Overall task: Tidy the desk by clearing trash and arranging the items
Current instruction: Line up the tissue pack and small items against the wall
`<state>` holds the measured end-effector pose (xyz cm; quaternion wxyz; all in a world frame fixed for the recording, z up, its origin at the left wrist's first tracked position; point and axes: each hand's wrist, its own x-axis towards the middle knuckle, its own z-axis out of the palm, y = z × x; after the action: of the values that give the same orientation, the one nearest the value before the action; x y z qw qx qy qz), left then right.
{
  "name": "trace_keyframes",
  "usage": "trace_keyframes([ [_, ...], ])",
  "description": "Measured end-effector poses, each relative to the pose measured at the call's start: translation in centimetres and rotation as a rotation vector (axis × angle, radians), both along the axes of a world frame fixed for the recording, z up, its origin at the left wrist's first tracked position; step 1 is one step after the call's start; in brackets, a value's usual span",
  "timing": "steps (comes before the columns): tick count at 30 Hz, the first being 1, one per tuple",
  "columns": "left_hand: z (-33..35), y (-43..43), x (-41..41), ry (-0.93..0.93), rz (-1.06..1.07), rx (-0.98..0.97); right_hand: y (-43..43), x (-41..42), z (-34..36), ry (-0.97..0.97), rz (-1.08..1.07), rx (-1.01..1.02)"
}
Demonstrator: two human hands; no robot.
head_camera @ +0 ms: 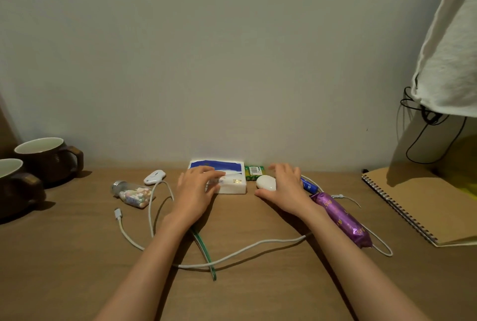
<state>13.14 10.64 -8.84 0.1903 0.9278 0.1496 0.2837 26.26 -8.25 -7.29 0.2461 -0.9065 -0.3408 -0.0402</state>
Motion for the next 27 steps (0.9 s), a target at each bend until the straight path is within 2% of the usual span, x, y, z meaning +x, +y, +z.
trace_keyframes([
  [6, 0.2, -0.2, -0.3, -0.036, 0.013, -0.024, -0.3, -0.1, 0.5, 0.090, 0.045, 0.049],
  [17, -0.1, 0.4, 0.0, -0.041, -0.016, -0.059, 0.2, -0.3, 0.9, 0.113, 0.151, 0.105],
  [23, 0.3, 0.1, -0.1, -0.031, -0.006, -0.011, -0.2, -1.5, 2.1, 0.041, 0.174, 0.029],
  [27, 0.9, -0.4, -0.2, -0.033, 0.012, 0.025, -2.5, -2.5, 4.9, -0.060, 0.113, 0.097],
])
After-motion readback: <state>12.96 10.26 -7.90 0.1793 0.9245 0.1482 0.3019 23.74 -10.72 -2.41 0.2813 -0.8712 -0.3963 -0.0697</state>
